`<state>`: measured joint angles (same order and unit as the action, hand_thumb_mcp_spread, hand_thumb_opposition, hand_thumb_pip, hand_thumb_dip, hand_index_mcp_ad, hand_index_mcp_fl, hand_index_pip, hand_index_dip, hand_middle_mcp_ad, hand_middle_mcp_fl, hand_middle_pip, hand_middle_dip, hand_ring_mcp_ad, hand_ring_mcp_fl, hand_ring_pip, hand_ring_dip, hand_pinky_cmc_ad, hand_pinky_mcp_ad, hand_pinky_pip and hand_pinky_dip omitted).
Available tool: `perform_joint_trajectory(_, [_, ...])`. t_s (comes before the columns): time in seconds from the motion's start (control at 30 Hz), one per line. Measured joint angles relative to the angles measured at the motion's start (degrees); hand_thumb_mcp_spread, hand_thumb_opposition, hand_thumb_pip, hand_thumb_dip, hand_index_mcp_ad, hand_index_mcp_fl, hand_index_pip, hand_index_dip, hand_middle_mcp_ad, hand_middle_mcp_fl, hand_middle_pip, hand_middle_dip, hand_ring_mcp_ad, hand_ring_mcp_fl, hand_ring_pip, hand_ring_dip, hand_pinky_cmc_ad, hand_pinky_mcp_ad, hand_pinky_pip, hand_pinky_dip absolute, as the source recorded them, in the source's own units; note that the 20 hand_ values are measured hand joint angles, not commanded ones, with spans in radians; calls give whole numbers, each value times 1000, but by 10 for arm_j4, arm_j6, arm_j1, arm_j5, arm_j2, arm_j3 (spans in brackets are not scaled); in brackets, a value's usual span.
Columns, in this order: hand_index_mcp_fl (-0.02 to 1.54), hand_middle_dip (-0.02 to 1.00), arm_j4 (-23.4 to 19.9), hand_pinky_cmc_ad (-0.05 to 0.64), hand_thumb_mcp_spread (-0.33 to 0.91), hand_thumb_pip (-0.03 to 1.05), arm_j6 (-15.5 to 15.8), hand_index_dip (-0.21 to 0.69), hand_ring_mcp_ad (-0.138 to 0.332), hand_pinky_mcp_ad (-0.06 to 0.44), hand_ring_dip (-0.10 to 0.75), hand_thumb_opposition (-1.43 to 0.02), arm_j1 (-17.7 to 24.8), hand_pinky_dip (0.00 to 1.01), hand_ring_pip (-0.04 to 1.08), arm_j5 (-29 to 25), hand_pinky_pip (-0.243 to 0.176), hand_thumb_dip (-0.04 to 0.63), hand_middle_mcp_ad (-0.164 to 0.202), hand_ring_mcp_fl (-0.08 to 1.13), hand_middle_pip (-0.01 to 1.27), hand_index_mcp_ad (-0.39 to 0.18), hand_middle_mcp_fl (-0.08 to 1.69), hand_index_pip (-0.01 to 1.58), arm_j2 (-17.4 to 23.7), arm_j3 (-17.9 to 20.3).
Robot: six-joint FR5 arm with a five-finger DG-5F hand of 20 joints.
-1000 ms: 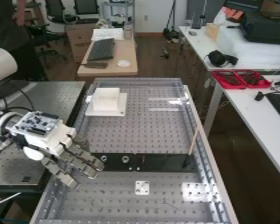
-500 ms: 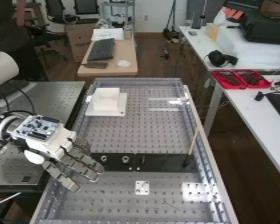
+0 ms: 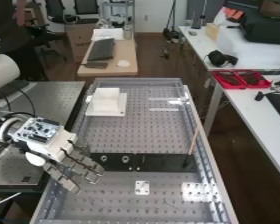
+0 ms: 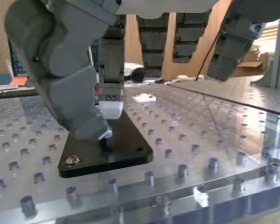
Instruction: Grab the smaller nut and place it in the white container
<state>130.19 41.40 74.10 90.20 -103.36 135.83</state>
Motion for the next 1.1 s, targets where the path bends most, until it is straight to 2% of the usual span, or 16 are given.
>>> perform_joint_trajectory(0.13, [72, 237, -8, 367, 461, 663, -4, 175, 127, 291, 87, -855, 1, 244, 94, -2, 3, 269, 101, 0, 115, -122, 185, 1545, -3, 1])
perform_joint_trajectory(0.3, [72, 237, -7, 367, 463, 653, -6, 220, 127, 291, 87, -852, 2, 244, 94, -3, 3, 269, 98, 0, 115, -122, 180, 1576, -7, 0])
perform_joint_trajectory(0.37, [68, 237, -9, 346, 459, 653, -7, 218, 127, 291, 87, -834, 2, 244, 98, -3, 3, 269, 98, 0, 115, -122, 183, 1571, -8, 0])
perform_joint_trajectory(0.5, [72, 237, -11, 346, 459, 651, -7, 253, 127, 293, 89, -836, 0, 241, 98, -3, 3, 269, 98, 3, 115, -122, 180, 1573, -8, -1])
perform_joint_trajectory(0.63, [72, 237, -10, 344, 463, 637, -6, 257, 133, 295, 87, -836, -1, 239, 98, -1, 3, 269, 101, 0, 115, -122, 180, 1573, -11, -2])
perform_joint_trajectory(0.8, [87, 246, -9, 344, 478, 632, -7, 265, 113, 297, 96, -836, -2, 244, 94, 1, 19, 269, 98, 0, 119, -119, 202, 1576, -14, -4])
perform_joint_trajectory(0.87, [87, 246, -9, 344, 478, 632, -8, 265, 113, 278, 96, -836, -2, 244, 94, 1, 19, 269, 96, 0, 119, -119, 202, 1576, -16, -4])
perform_joint_trajectory(1.1, [89, 248, -13, 344, 478, 632, -10, 265, 115, 278, 96, -836, -3, 244, 94, 0, 19, 269, 91, 0, 119, -124, 202, 1576, -20, -4])
